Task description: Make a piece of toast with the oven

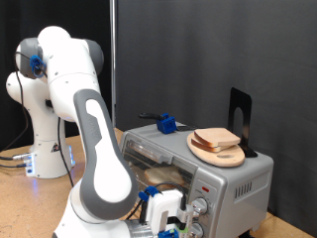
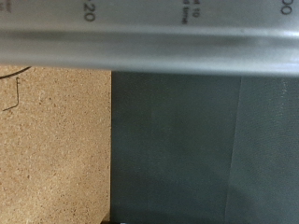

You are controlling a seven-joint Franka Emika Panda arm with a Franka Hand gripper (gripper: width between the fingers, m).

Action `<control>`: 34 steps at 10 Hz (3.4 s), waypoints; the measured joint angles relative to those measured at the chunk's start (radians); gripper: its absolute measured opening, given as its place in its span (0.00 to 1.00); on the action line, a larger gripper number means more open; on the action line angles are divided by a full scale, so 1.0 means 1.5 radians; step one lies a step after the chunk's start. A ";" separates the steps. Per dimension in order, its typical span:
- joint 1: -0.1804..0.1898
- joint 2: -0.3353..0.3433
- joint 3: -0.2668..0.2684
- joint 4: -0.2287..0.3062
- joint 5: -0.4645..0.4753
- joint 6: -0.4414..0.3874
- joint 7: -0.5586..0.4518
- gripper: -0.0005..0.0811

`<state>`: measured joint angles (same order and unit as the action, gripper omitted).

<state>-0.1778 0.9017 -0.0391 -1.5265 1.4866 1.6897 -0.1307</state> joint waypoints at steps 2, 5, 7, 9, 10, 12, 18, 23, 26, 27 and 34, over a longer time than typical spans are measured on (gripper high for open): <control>0.002 0.000 0.000 0.000 0.000 0.000 0.000 0.63; 0.002 0.001 0.000 0.000 -0.005 0.002 -0.001 0.21; 0.002 0.004 0.000 0.001 -0.006 0.004 -0.001 0.11; 0.002 0.004 0.000 0.001 -0.006 0.004 -0.001 0.11; 0.002 0.004 0.000 0.001 -0.006 0.005 -0.009 0.11; 0.002 0.000 0.001 -0.005 0.001 0.009 -0.095 0.11; -0.008 -0.011 0.010 -0.052 0.082 -0.004 -0.402 0.11; -0.015 -0.010 0.017 -0.065 0.109 -0.011 -0.453 0.11; -0.016 -0.011 0.017 -0.065 0.113 -0.012 -0.443 0.12; -0.019 -0.015 0.017 -0.065 0.116 -0.017 -0.439 0.12; -0.046 -0.074 -0.005 -0.102 0.071 -0.060 -0.283 0.94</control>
<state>-0.2470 0.7902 -0.0459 -1.6800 1.5930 1.5998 -0.5551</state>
